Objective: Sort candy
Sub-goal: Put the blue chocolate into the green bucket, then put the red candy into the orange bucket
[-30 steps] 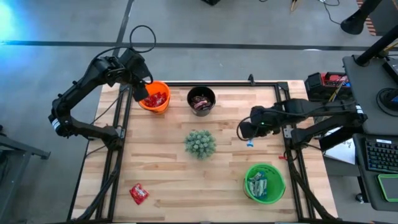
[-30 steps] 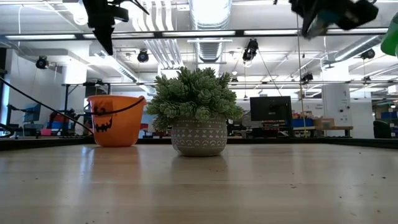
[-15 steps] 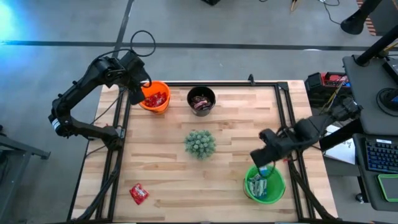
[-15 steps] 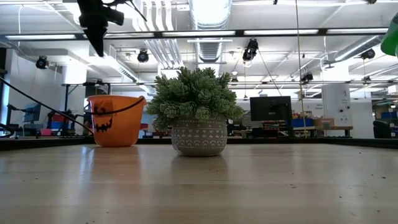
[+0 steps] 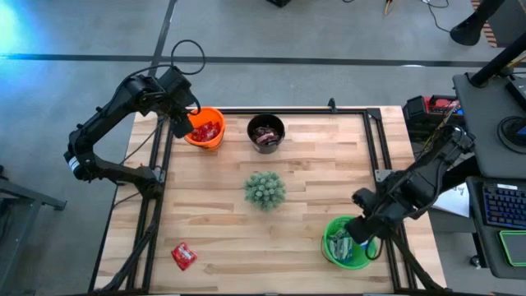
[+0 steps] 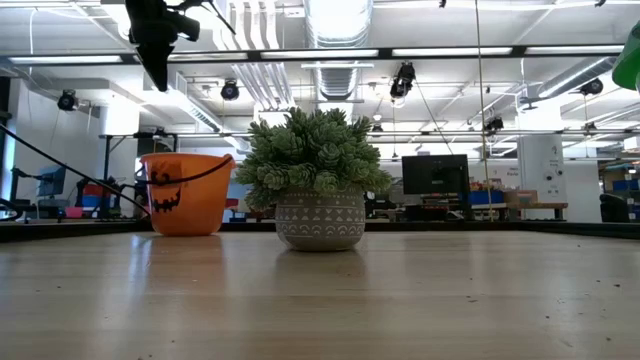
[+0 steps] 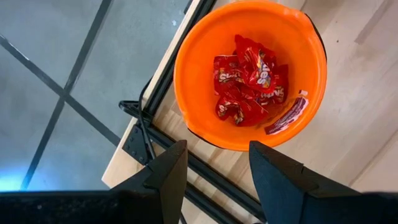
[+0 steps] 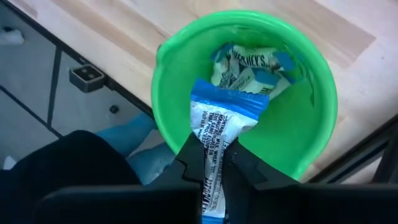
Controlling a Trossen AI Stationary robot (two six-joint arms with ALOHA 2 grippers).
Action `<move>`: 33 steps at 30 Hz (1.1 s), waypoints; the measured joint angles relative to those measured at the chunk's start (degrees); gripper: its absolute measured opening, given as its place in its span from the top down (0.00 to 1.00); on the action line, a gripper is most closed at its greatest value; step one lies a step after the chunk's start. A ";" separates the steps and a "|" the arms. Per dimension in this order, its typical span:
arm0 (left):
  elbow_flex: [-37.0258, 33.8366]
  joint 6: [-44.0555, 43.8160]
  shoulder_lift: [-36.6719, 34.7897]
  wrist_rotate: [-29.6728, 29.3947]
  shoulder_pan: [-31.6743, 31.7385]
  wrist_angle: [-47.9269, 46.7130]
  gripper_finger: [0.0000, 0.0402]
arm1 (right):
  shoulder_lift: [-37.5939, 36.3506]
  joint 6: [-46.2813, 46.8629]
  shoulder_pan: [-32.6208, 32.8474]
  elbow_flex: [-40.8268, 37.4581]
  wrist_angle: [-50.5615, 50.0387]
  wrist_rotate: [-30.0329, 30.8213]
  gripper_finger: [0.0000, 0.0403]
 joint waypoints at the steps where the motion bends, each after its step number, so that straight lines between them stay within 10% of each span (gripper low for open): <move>1: 0.00 0.00 0.00 0.00 0.00 0.01 0.61 | 0.00 -0.43 -0.05 0.00 0.02 -0.84 0.95; 33: 0.00 -14.06 0.00 1.14 0.00 -7.38 0.58 | 2.69 -6.52 -0.13 0.00 0.84 -0.67 0.58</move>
